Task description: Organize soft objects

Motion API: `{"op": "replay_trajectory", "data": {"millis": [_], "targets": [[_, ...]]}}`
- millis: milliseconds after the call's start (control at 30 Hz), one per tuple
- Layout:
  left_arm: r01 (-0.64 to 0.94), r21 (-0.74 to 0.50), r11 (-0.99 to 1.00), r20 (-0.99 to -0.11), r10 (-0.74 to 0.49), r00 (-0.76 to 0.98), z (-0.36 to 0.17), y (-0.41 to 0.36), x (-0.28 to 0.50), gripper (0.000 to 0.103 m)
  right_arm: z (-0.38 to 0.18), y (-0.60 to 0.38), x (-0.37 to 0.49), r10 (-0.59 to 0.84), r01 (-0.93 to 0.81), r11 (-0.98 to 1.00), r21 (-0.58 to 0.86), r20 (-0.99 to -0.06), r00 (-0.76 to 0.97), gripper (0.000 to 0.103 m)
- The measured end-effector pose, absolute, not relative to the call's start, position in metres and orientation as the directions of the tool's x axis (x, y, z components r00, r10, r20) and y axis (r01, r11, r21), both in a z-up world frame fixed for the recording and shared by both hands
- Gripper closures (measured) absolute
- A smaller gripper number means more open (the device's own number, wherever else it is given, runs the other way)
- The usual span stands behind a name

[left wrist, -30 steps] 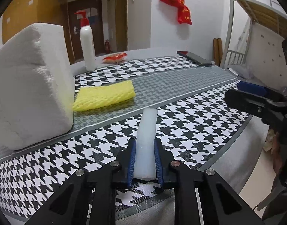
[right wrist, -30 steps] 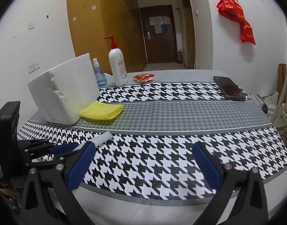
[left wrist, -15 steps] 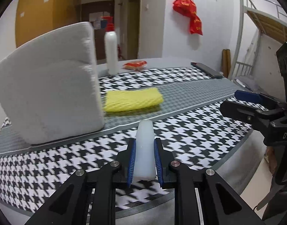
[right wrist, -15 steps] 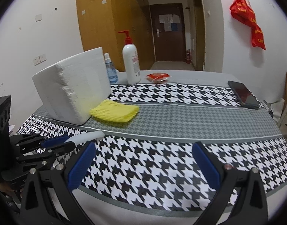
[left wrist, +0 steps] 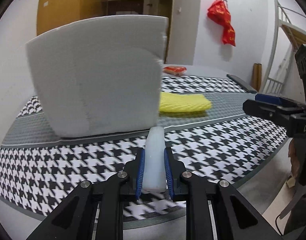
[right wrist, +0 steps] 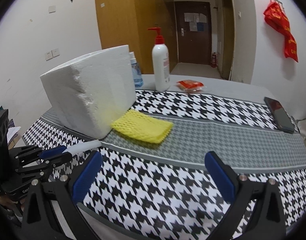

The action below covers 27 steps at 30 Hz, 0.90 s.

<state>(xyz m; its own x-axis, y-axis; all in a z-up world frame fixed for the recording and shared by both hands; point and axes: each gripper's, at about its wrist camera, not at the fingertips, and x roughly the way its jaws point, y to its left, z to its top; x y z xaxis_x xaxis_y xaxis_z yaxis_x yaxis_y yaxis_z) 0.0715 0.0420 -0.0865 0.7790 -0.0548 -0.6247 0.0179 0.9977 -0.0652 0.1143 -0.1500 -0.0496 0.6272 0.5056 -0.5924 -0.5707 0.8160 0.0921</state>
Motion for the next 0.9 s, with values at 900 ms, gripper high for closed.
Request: {"op": "replay_trajectory", "data": {"millis": [900], "targets": [[-0.051, -0.085, 0.995, -0.662, -0.018, 0.75, -0.098, 0.076, 0.08, 0.045, -0.061, -0.09, 0.167, 0.511, -0.654, 0.753, 0.078, -0.696, 0.505, 0.0]]}}
